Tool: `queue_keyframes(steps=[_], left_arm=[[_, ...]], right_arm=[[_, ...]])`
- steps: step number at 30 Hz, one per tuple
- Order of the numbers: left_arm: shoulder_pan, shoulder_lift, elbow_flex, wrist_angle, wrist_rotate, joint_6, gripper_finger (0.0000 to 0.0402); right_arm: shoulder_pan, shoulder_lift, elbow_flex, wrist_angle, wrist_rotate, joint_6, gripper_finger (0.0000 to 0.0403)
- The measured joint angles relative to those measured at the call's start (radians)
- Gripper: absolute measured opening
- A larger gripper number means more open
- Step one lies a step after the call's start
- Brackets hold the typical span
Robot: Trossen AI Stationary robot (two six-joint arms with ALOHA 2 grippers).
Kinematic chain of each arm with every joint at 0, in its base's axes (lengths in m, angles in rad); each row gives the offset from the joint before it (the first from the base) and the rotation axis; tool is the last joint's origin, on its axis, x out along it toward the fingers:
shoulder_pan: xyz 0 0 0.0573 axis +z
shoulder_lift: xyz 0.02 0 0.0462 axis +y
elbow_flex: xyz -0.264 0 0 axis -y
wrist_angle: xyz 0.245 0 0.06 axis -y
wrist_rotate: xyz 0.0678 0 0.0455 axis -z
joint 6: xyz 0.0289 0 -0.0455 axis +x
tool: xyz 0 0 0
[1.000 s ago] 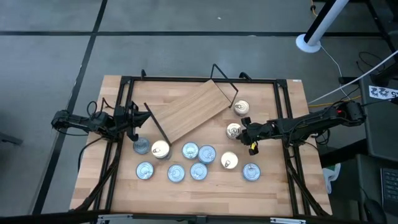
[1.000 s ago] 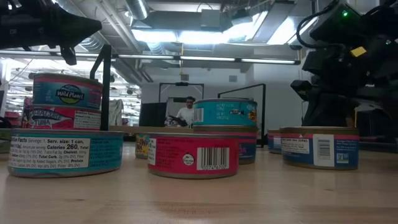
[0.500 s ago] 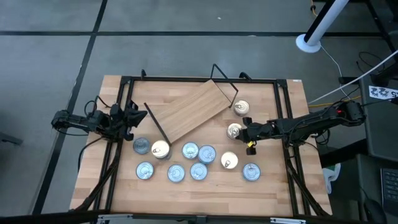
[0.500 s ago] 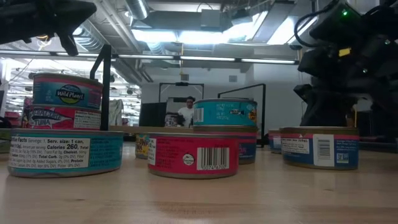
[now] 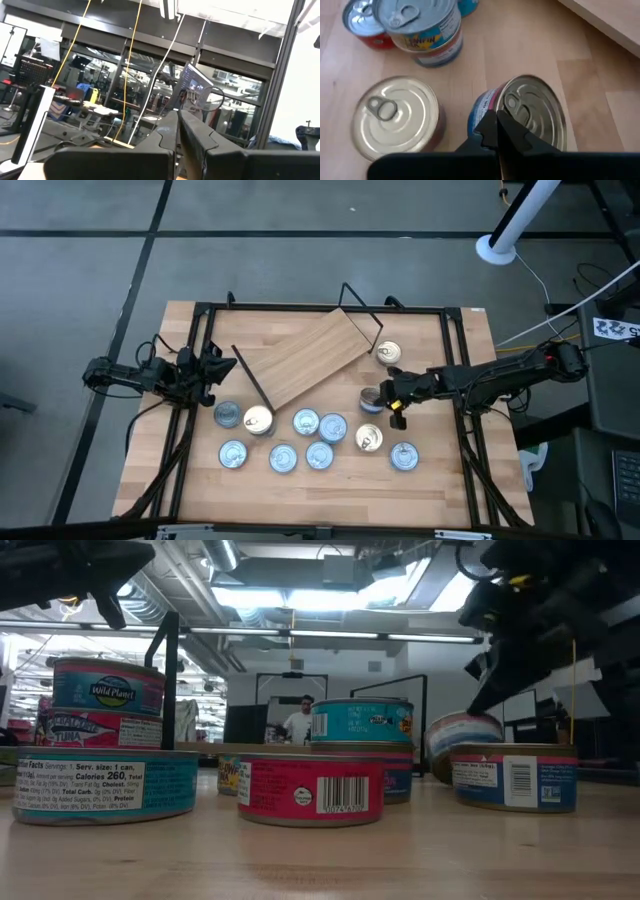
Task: Stack canned seafood by type on shelf
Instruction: Put the blue pink tuna can on the shelf
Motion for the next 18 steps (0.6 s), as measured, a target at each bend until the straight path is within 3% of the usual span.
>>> queue_keyframes(steps=[6,18], left_arm=[[0.0,0.0,0.0,0.0,0.0,-0.001,0.0015],[0.0,0.113,0.0,0.052,0.001,-0.019,0.0015]], right_arm=[[0.0,0.0,0.077,-0.077,0.0,0.12,0.0],[-0.063,-0.001,0.132,-0.078,0.015,0.09,0.0]])
